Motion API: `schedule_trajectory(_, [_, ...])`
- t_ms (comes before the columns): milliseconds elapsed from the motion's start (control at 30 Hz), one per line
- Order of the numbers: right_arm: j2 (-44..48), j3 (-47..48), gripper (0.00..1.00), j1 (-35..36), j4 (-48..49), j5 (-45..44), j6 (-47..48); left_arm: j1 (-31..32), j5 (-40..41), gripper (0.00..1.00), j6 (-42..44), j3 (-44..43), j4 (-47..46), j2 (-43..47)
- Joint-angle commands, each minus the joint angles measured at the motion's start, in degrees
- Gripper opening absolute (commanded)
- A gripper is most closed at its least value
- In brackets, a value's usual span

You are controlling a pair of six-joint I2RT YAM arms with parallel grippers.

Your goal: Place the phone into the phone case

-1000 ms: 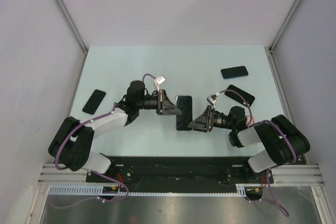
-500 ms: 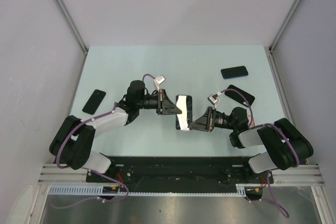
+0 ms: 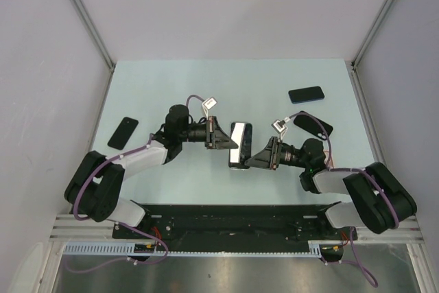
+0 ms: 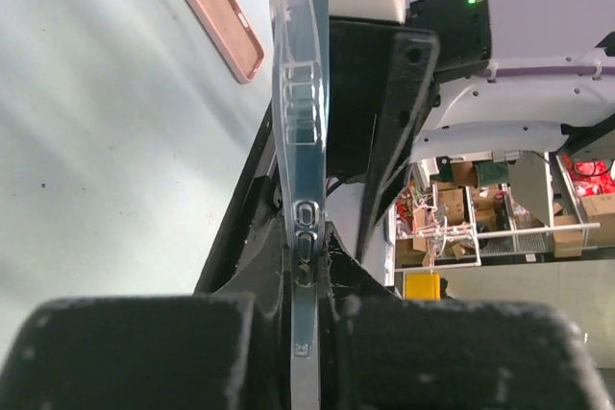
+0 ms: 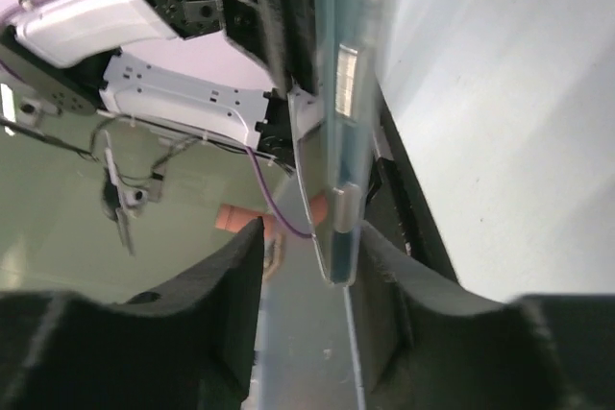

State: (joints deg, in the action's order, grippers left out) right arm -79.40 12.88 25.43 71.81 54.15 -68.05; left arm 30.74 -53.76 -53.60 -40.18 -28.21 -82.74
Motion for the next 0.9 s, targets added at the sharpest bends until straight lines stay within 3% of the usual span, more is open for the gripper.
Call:
schedule_trajectory(0, [8.00,5.13,0.52,-1.25,-5.87,-1.59,9.23,0.81,-4.94,0.00,1.92,-0.60,-2.38,1.35])
schedule_trajectory(67, [10.74,6.88,0.64,-2.57,-13.08,-1.94,11.53,0.81,-5.13,0.00,3.06,-1.12,-0.90,1.79])
schedule_trajectory(233, [14.44,12.41,0.77,-7.75,-23.47,-2.03,15.31,1.16,-6.18,0.00,7.11,-2.53,4.83,3.72])
schedule_trajectory(367, [12.69,14.97,0.77,-10.48,-23.30,-0.90,15.05,2.04,-8.47,0.00,7.55,-3.67,4.83,3.90])
schedule_trajectory(633, [6.45,16.65,0.72,-11.81,-13.72,4.99,8.46,2.66,-10.49,0.00,6.59,-5.96,3.51,2.76])
schedule_trajectory(867, [10.13,16.65,0.72,-10.05,-23.55,3.51,15.75,2.74,-11.46,0.00,5.09,-6.13,1.14,1.53])
